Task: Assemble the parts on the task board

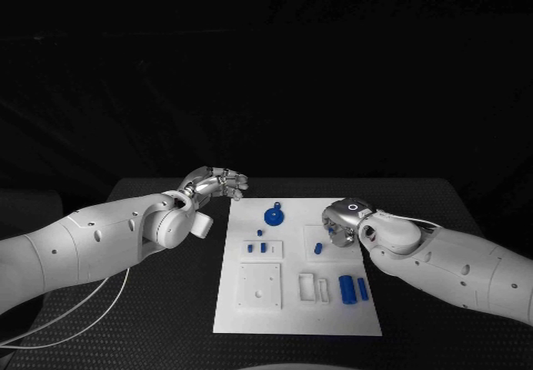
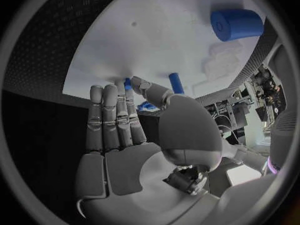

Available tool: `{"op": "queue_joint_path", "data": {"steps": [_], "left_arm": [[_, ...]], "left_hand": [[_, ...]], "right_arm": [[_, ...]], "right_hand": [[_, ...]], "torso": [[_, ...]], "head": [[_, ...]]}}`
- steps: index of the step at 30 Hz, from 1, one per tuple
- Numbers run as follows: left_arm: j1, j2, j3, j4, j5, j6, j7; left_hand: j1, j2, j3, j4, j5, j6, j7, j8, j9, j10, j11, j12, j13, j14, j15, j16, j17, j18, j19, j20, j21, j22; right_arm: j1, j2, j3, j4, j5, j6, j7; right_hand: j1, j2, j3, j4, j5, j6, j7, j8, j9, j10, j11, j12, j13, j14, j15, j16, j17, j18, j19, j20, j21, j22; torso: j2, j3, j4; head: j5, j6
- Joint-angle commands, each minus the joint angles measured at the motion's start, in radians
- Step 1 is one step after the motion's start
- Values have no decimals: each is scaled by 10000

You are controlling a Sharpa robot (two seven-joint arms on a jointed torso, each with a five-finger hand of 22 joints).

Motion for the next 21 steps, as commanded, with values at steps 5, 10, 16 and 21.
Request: {"op": "queue_joint_path", "data": {"steps": [5, 10, 16, 21], "left_arm": [[5, 17, 9, 5, 68, 153, -4], [5, 23, 9, 16, 68, 158, -7], [5, 17, 9, -19, 83, 163, -7], [5, 15, 9, -57, 109, 156, -8]], "left_hand": [[-81, -5, -25, 34, -6, -96, -18, -41, 8, -72, 35, -11, -19, 86, -7, -50, 26, 104, 67, 14, -64, 14], [-90, -11, -28, 42, -6, -123, -8, -52, 8, -83, 40, -14, -24, 91, -8, -70, 43, 102, 71, 12, -73, 21], [-106, -10, -31, 57, -6, -143, 0, -59, 10, -91, 43, -15, -28, 95, -8, -89, 57, 100, 74, 11, -83, 27], [-114, -11, -33, 64, -6, -150, 2, -60, 11, -93, 44, -15, -30, 97, -7, -98, 65, 99, 75, 11, -89, 30]], "right_arm": [[-200, 21, -172, -1, -412, 569, -81], [-201, 43, -176, 52, -561, 388, -155], [-202, -13, -175, 150, -635, 31, -187], [-201, -85, -170, 253, -670, -159, -222]], "right_hand": [[16, 116, 32, -89, -49, 102, -34, 63, -2, 123, -9, 59, 3, 42, -72, 68, -16, 122, 76, -19, 58, 17], [39, 109, 85, -129, -43, 176, -63, 86, 14, 201, -37, 65, 30, 84, -96, 87, -19, 122, 115, -37, 85, 31], [73, 66, 218, -156, -28, 326, -118, 115, 41, 365, -97, 73, 95, 206, -156, 131, -25, 122, 255, -90, 180, 71], [75, 11, 298, -145, -23, 399, -144, 121, 59, 444, -126, 68, 134, 272, -185, 143, -35, 122, 326, -126, 230, 91]], "torso": [[3, 3, -5], [7, 8, -1], [5, 9, -6], [8, 11, -5]], "head": [[-10, 12], [-27, 61], [-85, 153], [-94, 183]]}}
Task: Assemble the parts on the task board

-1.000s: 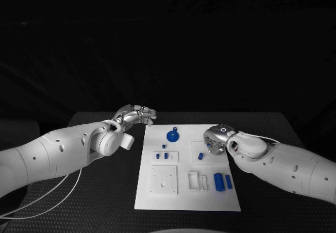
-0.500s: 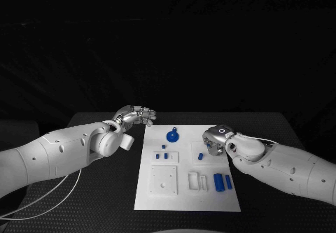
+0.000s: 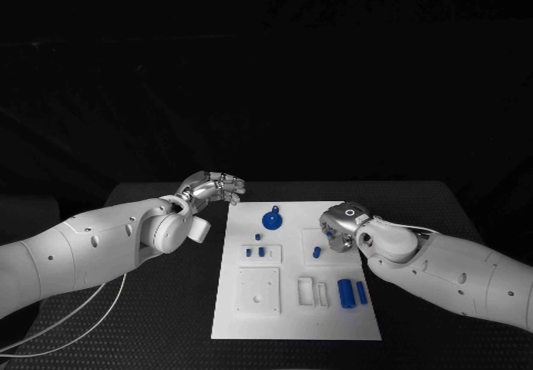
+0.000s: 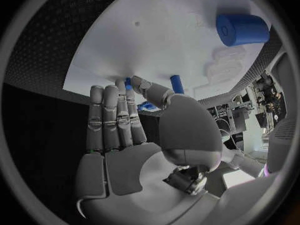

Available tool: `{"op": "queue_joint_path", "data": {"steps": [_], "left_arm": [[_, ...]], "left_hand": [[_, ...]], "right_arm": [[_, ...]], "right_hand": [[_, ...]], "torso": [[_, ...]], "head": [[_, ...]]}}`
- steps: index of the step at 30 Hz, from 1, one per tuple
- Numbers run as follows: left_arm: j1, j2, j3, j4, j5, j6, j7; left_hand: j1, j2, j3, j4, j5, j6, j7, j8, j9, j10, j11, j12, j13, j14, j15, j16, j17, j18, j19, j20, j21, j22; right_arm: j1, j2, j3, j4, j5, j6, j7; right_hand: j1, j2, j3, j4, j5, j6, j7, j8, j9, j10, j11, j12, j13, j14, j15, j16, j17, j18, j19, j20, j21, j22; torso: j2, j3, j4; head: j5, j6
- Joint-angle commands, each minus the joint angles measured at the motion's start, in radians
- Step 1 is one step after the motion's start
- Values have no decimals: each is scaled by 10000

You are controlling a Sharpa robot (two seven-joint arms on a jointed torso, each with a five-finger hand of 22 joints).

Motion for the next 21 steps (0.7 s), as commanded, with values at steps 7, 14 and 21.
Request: {"op": "queue_joint_path", "data": {"steps": [7, 14, 21], "left_arm": [[5, 24, 8, -24, 124, 152, 47], [5, 30, 8, -73, 144, 152, 38], [5, 23, 8, -106, 169, 162, 30]], "left_hand": [[-124, -7, -7, 48, -6, -88, 5, -62, 14, -59, 12, -13, -12, 102, -5, -67, 23, 107, 76, 10, -57, 14], [-149, -1, -9, 77, -5, -106, 12, -67, 17, -63, 13, -11, -16, 107, -4, -91, 42, 104, 78, 10, -73, 20], [-159, 3, -8, 92, -5, -114, 14, -68, 20, -66, 14, -10, -18, 112, -5, -104, 54, 103, 80, 9, -81, 23]], "right_arm": [[-129, -114, -31, 214, -172, 41, 64], [-123, -191, 134, 352, -187, -14, 65], [-83, -433, 356, 627, -56, -4, 59]], "right_hand": [[34, -86, 130, 33, -22, 131, -2, 30, 32, 106, -4, 17, 83, 115, -22, 48, -19, 121, 127, -46, 65, 29], [38, -132, 183, 64, -28, 158, -12, 27, 44, 137, -15, 3, 105, 145, -34, 44, -30, 121, 160, -65, 83, 34], [36, -156, 207, 85, -34, 172, -17, 25, 51, 153, -20, -4, 117, 160, -41, 41, -35, 121, 175, -75, 89, 35]], "torso": [[6, 3, -2], [4, 4, 3], [10, -5, 4]], "head": [[-12, 77], [-34, 90], [-43, 81]]}}
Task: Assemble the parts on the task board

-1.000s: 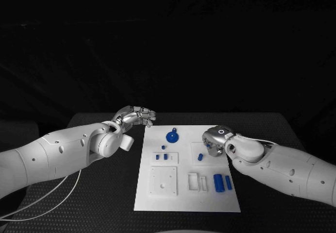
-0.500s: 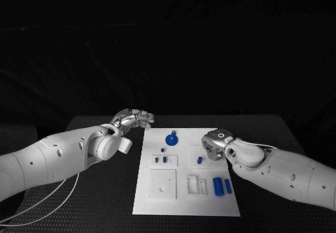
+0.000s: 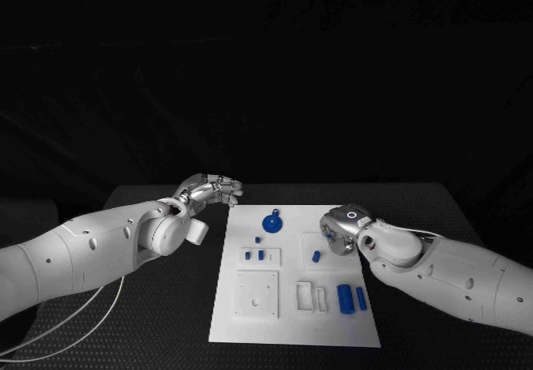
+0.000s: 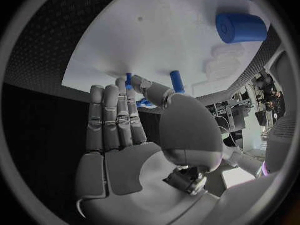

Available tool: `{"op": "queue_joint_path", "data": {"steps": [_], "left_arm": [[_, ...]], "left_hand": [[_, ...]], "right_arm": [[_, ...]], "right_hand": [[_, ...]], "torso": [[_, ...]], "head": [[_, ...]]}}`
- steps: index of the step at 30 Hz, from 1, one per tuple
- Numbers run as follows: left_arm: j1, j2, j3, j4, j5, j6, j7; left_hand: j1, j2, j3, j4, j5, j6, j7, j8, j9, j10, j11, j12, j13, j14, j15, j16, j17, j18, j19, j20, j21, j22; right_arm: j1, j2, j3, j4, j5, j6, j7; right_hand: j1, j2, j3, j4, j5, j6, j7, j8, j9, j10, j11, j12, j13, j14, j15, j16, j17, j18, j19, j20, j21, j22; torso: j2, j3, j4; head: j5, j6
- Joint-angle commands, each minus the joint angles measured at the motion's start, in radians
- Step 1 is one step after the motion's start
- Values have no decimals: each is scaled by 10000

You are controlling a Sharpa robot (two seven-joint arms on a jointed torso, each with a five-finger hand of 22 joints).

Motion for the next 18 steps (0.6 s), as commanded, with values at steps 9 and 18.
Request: {"op": "queue_joint_path", "data": {"steps": [9, 18], "left_arm": [[4, 46, 8, -48, 113, 160, 53], [4, 35, 8, -88, 149, 165, 27]], "left_hand": [[-84, 8, 20, 77, -4, -84, -21, -68, 14, -68, 16, -9, -11, 44, -2, -76, 23, 168, 82, 8, -52, 20], [-89, 11, 22, 87, -4, -91, -19, -69, 16, -72, 17, -9, -13, 47, -2, -89, 33, 168, 83, 7, -61, 23]], "right_arm": [[221, -297, 170, 537, 154, 52, 68], [234, -610, 479, 1267, 846, -249, 206]], "right_hand": [[-8, -123, 82, 23, 0, 79, 10, 17, 20, 86, -16, -23, -6, 69, -41, 38, -16, 120, 84, -11, 61, 13], [-11, -132, 92, 41, -3, 82, 9, 15, 25, 94, -19, -29, 1, 76, -44, 35, -20, 120, 96, -18, 66, 13]], "torso": [[0, 3, -8], [8, 5, -1]], "head": [[-10, -8], [0, 1]]}}
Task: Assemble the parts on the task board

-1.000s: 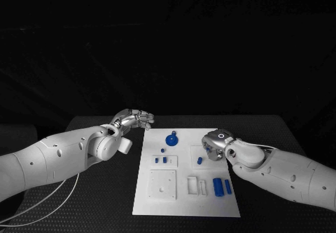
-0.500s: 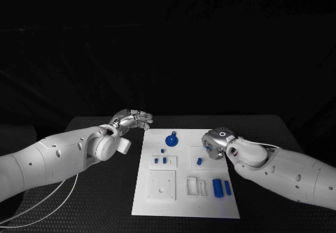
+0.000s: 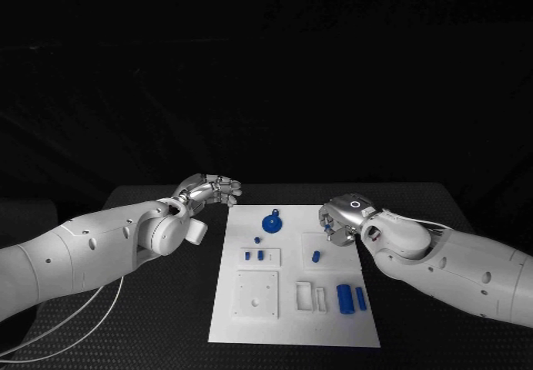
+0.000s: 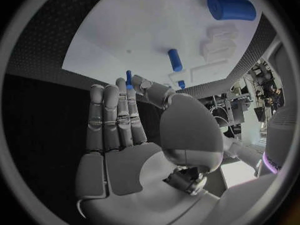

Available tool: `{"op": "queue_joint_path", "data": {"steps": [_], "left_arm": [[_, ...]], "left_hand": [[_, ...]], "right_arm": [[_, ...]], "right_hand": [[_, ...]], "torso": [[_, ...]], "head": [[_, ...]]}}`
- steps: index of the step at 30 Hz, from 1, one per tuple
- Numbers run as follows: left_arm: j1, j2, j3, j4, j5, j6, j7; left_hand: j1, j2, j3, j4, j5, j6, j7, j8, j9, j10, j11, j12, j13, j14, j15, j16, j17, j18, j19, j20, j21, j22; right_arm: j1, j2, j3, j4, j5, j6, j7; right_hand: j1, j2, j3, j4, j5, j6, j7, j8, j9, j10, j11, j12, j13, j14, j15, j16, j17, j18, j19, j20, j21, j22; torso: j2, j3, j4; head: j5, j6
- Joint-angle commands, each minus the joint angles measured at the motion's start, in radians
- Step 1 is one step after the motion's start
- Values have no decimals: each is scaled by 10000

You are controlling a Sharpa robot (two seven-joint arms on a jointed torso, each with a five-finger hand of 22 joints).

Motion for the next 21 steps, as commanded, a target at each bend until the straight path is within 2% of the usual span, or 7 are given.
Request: {"op": "queue_joint_path", "data": {"steps": [1, 3, 5, 10, 14, 16, 21], "left_arm": [[5, 15, 8, -19, 103, 142, 37], [5, 19, 8, -36, 104, 143, 37], [5, 26, 8, -65, 112, 141, 39], [6, 42, 8, -116, 129, 116, 28], [7, 71, 8, -135, 131, 110, 22], [7, 118, 9, -143, 131, 106, 34], [7, 181, 10, -164, 131, 99, 33]], "left_hand": [[-91, 11, -6, 61, -4, -66, 7, -69, 18, -72, 17, -9, -14, 48, -3, -52, 14, 179, 84, 7, -62, 16], [-94, 10, -7, 64, -4, -68, 8, -69, 18, -73, 18, -9, -15, 49, -3, -55, 18, 179, 84, 7, -65, 17], [-95, 10, -6, 66, -4, -70, 8, -70, 19, -74, 18, -9, -16, 50, -3, -59, 21, 179, 85, 7, -67, 18], [-95, 13, -3, 72, -4, -73, 8, -69, 21, -73, 17, -6, -16, 53, -3, -66, 28, 179, 87, 6, -72, 21], [-94, 11, -2, 73, -4, -73, 8, -68, 23, -71, 16, -4, -16, 56, -4, -71, 34, 180, 88, 5, -75, 23], [-93, 9, -1, 74, -4, -73, 8, -67, 24, -70, 15, -3, -16, 57, -5, -73, 36, 180, 89, 5, -76, 24], [-90, 11, 3, 77, -3, -73, 7, -65, 27, -68, 14, -1, -17, 62, -6, -79, 45, 180, 91, 4, -81, 27]], "right_arm": [[-1, -97, 66, 373, 833, -297, 277], [-2, -128, 90, 689, 1112, -553, 397], [-4, -98, 93, 989, 1351, -725, 527], [-31, 183, 91, 1504, 1310, -436, 597], [-117, 469, 75, 1629, 1045, -364, 603], [-203, 624, 36, 1665, 844, -311, 600], [-408, 955, -183, 1616, 484, -198, 587]], "right_hand": [[42, -79, 67, 15, 6, 84, 10, 15, 15, 88, -12, -29, 8, 28, -34, 35, -10, 121, 45, -2, 69, 16], [41, -90, 74, 32, 7, 87, 9, 14, 19, 94, -13, -34, 14, 35, -37, 32, -14, 121, 60, -9, 76, 18], [42, -80, 80, 44, 12, 82, 11, 9, 20, 93, -13, -41, 17, 39, -37, 27, -18, 121, 71, -14, 80, 18], [47, -69, 82, 53, 18, 77, 13, 1, 23, 94, -13, -51, 23, 49, -39, 18, -27, 121, 91, -25, 88, 18], [45, -60, 77, 58, 17, 71, 16, -6, 26, 93, -11, -61, 27, 57, -39, 9, -34, 121, 106, -33, 95, 19], [44, -58, 75, 59, 18, 69, 17, -8, 27, 93, -11, -64, 28, 59, -39, 7, -37, 121, 110, -35, 98, 19], [47, -48, 70, 57, 20, 65, 19, -13, 29, 94, -11, -72, 33, 65, -39, 0, -43, 121, 122, -43, 106, 22]], "torso": [[4, 2, -4], [1, 3, -7], [1, 6, -7], [-1, 5, 2], [-2, -13, 11], [0, -21, 13], [6, -25, 34]], "head": [[50, 6], [102, 4], [222, 7], [467, -55], [699, -103], [828, -134], [1167, -262]]}}
